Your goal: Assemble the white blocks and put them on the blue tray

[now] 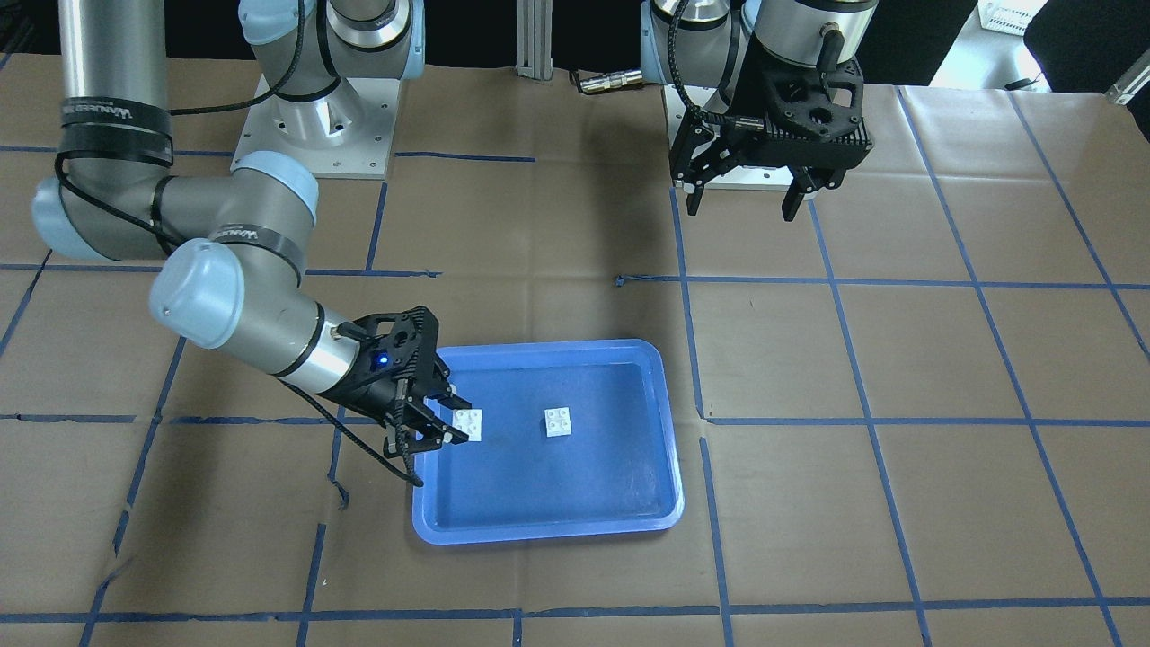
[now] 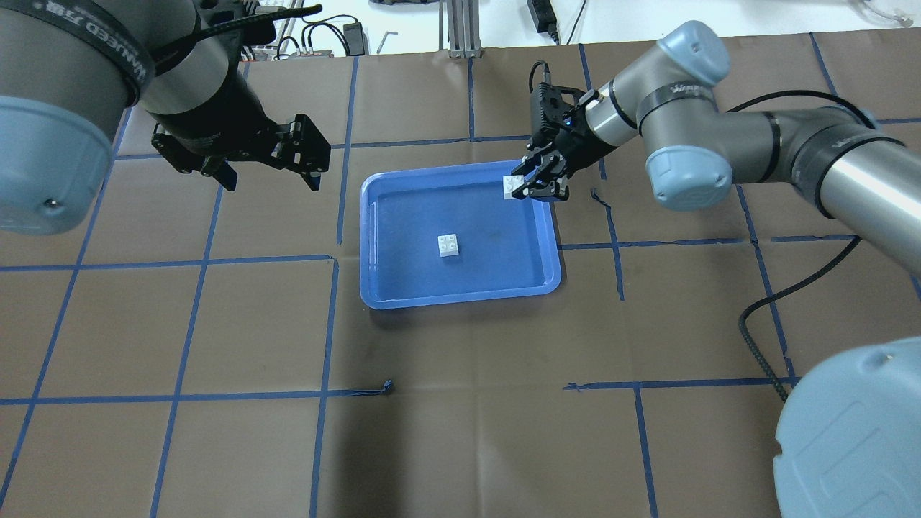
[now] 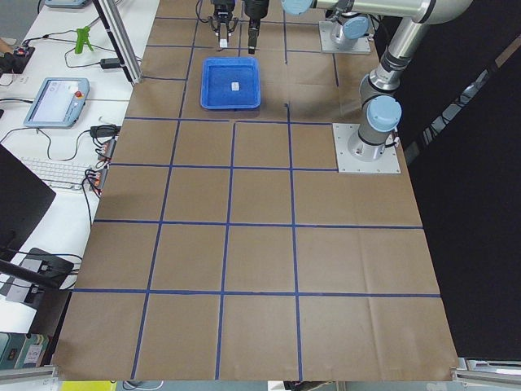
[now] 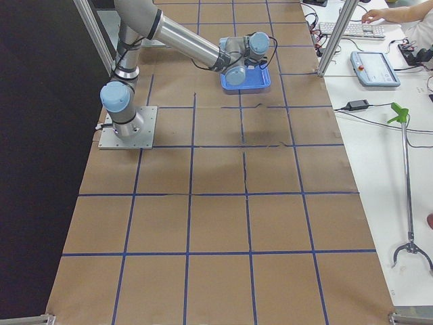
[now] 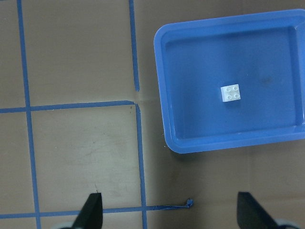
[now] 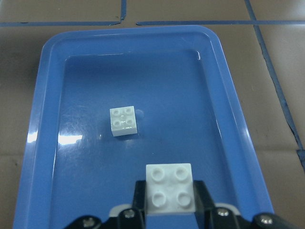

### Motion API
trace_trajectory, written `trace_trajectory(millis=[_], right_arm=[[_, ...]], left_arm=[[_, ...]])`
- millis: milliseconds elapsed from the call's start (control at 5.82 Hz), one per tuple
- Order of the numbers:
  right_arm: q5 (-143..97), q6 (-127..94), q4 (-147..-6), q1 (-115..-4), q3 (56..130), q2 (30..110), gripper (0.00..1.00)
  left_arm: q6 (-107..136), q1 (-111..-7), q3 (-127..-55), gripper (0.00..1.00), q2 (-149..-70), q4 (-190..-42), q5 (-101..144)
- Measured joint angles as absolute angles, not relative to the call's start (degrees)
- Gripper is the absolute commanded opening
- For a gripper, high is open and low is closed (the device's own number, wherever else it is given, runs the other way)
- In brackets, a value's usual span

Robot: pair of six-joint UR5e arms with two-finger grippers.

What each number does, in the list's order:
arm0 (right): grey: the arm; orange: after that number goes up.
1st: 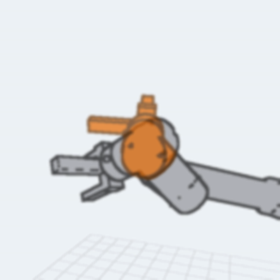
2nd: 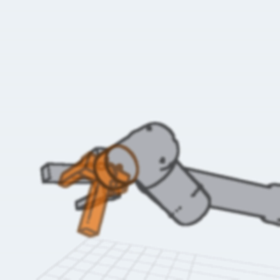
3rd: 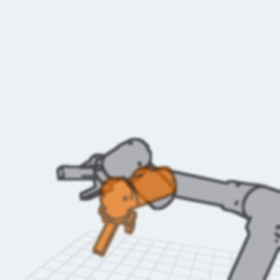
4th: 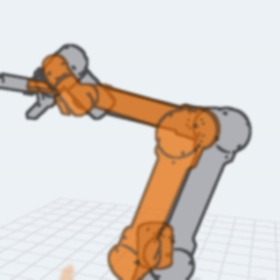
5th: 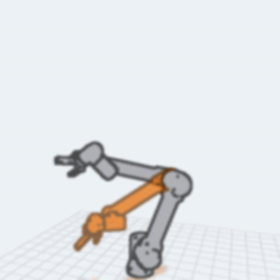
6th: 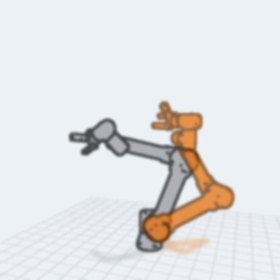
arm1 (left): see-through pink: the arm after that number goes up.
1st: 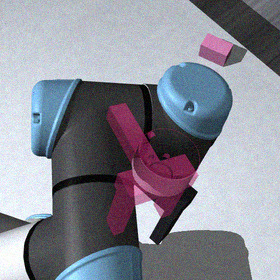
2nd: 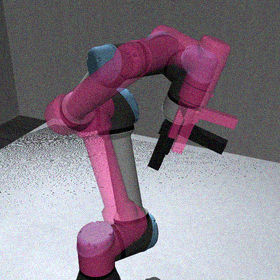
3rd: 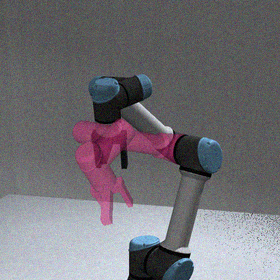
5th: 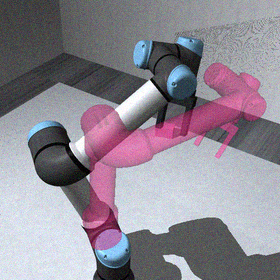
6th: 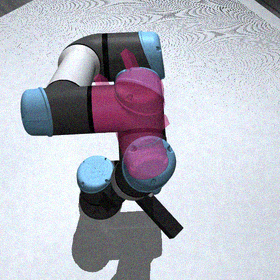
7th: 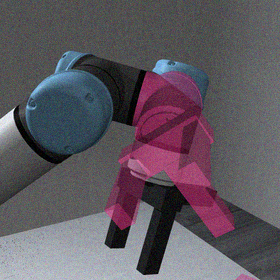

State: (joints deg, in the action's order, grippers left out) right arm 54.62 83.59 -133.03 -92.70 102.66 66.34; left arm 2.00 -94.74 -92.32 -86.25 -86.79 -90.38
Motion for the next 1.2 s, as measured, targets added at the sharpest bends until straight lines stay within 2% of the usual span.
trace_trajectory(millis=[515,1202], right_arm=[[54.56,79.27,-147.67,-96.05,107.13,59.94,0.25],[54.47,79.06,-148.71,-97.33,107.4,58.13,0.25]], left_arm=[[1.93,-94.54,-90.67,0.99,-86.1,-91.11,-90.4],[1.53,-94.53,-90.8,0.99,-86.05,-90.72,-90.34]])
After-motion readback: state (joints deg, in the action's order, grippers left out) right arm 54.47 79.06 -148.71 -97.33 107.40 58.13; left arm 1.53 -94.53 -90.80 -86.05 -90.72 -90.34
